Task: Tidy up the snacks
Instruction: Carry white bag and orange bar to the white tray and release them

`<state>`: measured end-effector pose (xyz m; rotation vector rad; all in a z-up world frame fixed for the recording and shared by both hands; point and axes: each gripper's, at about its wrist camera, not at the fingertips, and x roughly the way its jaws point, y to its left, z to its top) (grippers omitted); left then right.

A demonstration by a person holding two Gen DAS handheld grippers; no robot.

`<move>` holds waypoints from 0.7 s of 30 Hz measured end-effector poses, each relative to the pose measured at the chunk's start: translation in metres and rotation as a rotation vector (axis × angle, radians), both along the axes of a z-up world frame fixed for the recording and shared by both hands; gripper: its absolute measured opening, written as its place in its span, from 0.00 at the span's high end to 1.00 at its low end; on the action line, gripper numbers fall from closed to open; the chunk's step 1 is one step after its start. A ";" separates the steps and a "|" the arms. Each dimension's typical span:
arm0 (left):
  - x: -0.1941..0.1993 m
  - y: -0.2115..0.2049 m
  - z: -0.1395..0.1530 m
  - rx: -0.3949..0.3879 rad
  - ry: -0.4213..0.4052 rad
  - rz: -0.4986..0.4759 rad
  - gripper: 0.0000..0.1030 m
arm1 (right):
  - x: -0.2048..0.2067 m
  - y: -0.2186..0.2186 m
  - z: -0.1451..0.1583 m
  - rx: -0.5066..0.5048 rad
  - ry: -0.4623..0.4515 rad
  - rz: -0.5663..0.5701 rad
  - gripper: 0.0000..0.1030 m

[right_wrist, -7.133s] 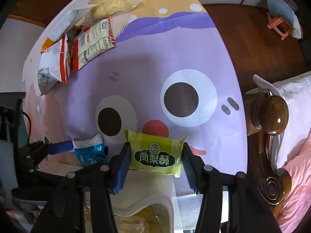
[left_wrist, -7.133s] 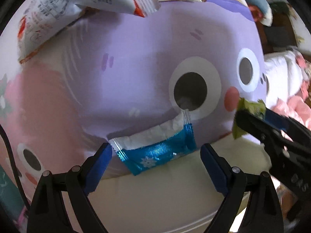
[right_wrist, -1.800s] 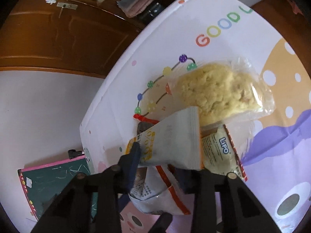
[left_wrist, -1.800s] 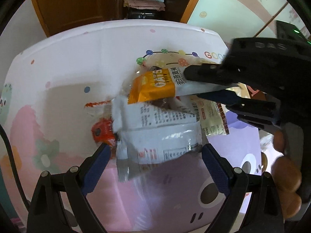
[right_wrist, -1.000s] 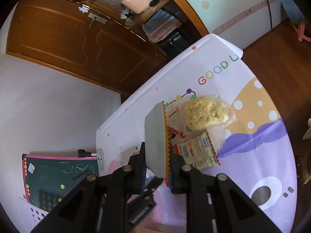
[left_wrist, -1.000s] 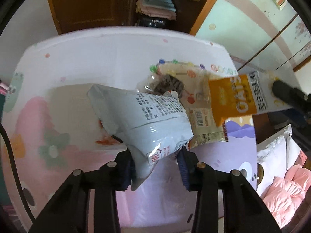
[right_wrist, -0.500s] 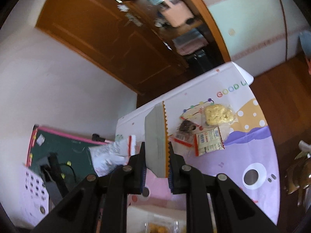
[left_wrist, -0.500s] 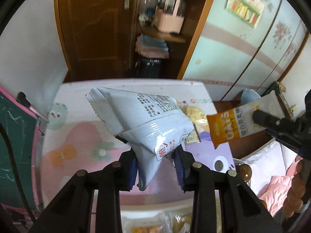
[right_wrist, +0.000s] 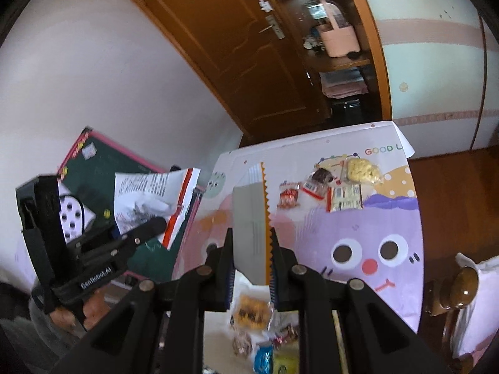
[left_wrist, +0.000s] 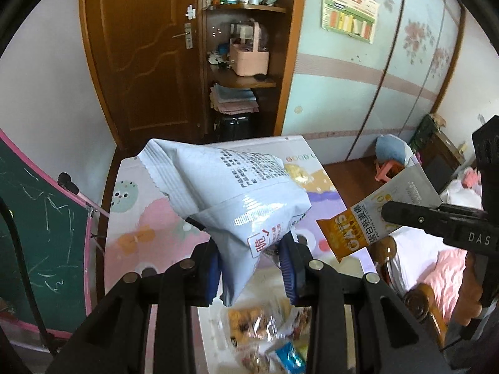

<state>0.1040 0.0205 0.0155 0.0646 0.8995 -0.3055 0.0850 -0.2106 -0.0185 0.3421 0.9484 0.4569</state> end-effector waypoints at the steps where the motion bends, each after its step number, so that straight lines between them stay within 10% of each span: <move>1: -0.010 -0.001 0.001 0.004 0.002 -0.008 0.70 | -0.006 0.002 0.000 -0.014 0.001 0.008 0.83; 21: -0.082 -0.032 -0.047 0.060 0.138 -0.094 0.70 | -0.079 0.038 -0.046 -0.157 0.136 0.166 0.83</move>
